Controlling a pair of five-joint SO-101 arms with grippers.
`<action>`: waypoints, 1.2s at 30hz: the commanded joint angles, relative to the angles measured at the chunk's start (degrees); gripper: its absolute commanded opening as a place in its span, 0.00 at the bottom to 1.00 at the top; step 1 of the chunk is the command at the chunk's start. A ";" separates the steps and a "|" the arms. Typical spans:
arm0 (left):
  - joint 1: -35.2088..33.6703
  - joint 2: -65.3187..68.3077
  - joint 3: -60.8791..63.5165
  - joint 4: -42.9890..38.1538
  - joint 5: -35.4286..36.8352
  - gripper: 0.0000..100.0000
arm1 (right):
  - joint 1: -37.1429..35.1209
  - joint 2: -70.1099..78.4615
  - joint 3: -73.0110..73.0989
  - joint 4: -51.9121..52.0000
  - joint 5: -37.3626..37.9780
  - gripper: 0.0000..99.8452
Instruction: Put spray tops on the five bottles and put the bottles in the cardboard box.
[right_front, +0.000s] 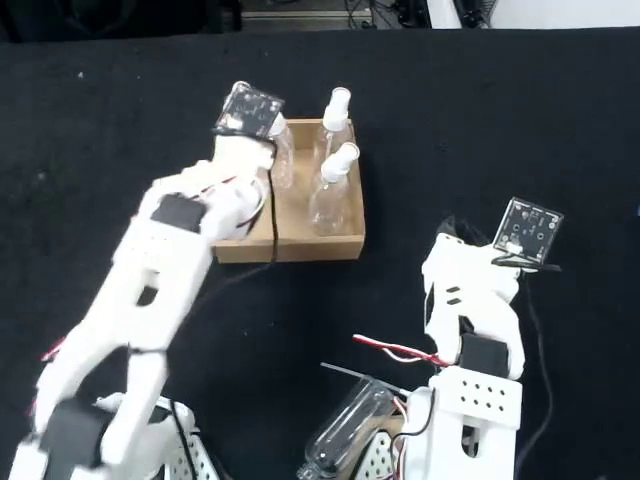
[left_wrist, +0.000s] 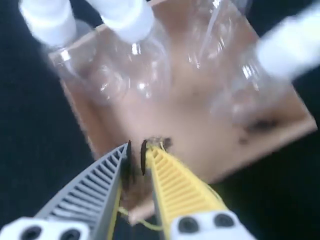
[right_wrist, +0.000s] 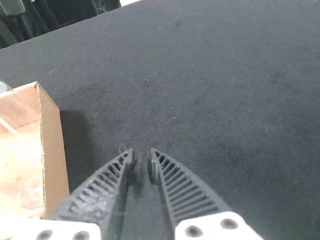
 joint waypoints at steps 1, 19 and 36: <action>0.66 -10.55 -3.47 14.68 -7.03 0.05 | 0.97 -1.27 -4.62 2.37 4.13 0.01; 40.48 -1.32 -4.79 37.98 5.71 0.28 | 46.51 8.84 -32.92 21.36 30.42 0.01; 49.27 3.78 8.75 19.52 16.44 0.31 | 56.53 50.15 -59.12 21.71 30.42 0.01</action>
